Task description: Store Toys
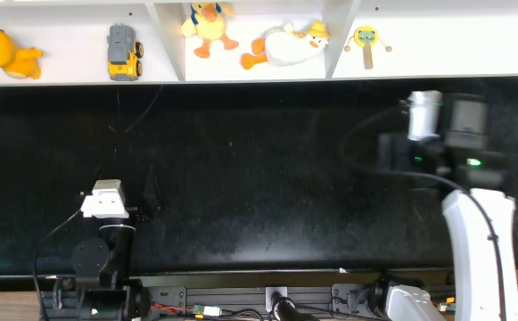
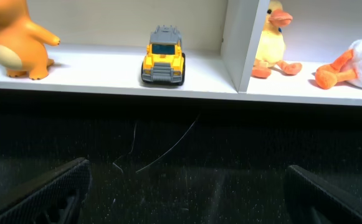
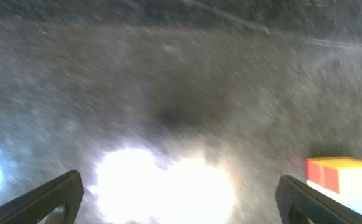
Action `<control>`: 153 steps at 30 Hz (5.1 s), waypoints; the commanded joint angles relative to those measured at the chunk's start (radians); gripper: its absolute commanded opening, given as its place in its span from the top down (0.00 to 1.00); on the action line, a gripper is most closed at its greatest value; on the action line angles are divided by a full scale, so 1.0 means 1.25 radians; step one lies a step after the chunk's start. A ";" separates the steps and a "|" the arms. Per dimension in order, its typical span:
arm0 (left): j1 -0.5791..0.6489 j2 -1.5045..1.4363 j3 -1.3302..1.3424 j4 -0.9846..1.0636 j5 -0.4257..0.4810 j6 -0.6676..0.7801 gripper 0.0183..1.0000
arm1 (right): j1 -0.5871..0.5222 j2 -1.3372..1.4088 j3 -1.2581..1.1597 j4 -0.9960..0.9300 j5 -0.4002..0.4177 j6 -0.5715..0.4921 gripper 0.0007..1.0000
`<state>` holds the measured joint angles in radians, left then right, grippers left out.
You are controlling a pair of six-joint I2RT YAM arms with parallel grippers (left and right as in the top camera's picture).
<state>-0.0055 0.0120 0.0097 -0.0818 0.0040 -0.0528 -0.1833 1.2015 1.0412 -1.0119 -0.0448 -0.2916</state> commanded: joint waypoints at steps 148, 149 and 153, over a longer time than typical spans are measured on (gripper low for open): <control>-0.003 -0.008 -0.001 -0.002 0.008 -0.009 0.00 | -0.254 0.684 0.584 0.311 -0.319 -0.286 0.00; -0.003 -0.008 -0.001 -0.002 0.008 -0.009 0.00 | -0.254 0.682 0.584 0.310 -0.318 -0.286 0.00; -0.003 -0.008 -0.001 -0.002 0.008 -0.009 0.00 | -0.255 0.665 0.583 0.302 -0.276 -0.240 0.00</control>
<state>-0.0055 0.0120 0.0097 -0.0818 0.0040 -0.0525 -0.5026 2.0510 1.7355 -0.6315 -0.4229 -0.6369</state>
